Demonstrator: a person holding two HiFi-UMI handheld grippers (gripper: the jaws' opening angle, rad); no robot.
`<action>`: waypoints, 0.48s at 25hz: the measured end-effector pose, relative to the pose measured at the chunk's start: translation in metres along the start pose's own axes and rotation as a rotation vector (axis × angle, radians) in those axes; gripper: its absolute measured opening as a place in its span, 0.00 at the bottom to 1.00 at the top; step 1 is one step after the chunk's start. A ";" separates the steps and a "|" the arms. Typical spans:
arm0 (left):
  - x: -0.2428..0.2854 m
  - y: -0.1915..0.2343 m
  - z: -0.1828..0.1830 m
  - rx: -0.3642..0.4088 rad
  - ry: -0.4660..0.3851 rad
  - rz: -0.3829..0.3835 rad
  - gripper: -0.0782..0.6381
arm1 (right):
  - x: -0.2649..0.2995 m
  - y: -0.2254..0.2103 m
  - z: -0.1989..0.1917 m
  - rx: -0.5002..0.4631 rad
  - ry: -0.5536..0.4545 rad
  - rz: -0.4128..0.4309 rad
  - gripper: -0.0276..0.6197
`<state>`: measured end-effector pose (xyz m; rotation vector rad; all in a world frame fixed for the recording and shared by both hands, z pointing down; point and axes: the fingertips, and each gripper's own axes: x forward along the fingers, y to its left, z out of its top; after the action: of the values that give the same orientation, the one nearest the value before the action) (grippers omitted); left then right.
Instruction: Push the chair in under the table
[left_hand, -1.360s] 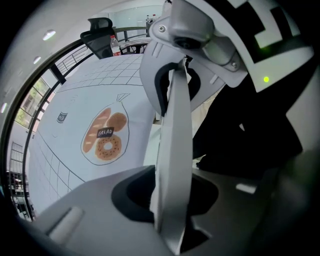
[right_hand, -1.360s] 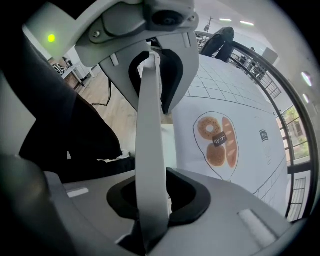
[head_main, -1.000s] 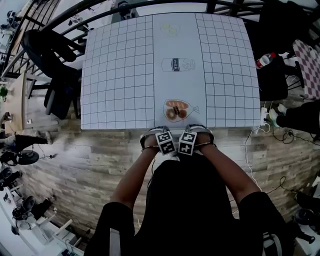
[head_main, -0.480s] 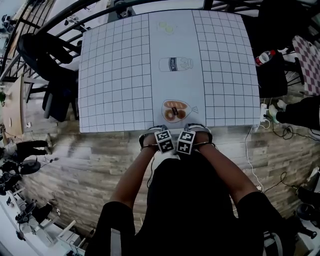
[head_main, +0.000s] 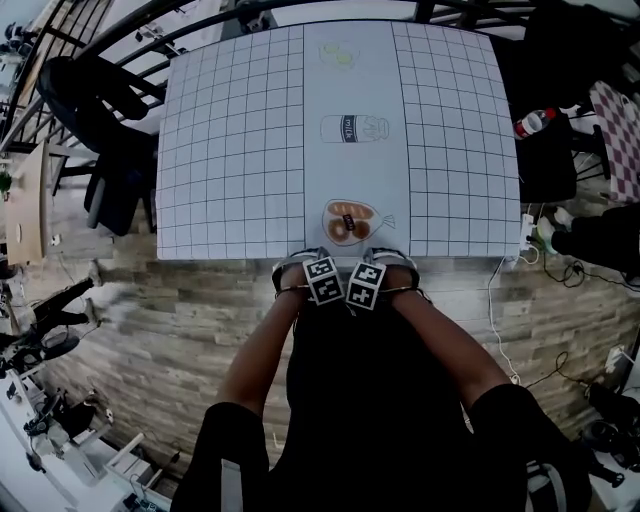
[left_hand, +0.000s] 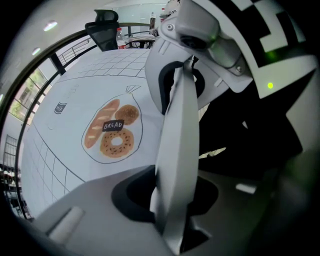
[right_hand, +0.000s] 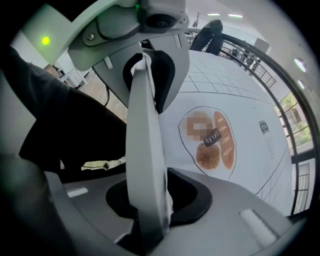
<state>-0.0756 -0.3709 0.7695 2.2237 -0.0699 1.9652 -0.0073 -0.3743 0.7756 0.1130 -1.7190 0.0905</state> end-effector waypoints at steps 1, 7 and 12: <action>0.000 0.002 0.000 -0.014 -0.002 0.003 0.26 | 0.000 -0.001 0.000 0.005 0.000 -0.001 0.20; -0.002 0.000 -0.001 0.008 -0.008 -0.010 0.26 | -0.002 -0.001 0.001 0.036 0.010 0.013 0.22; 0.000 -0.001 0.000 0.024 -0.019 -0.011 0.26 | 0.001 0.001 0.000 0.034 0.016 0.022 0.21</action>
<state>-0.0759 -0.3699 0.7697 2.2533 -0.0361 1.9493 -0.0079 -0.3734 0.7763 0.1182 -1.7029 0.1362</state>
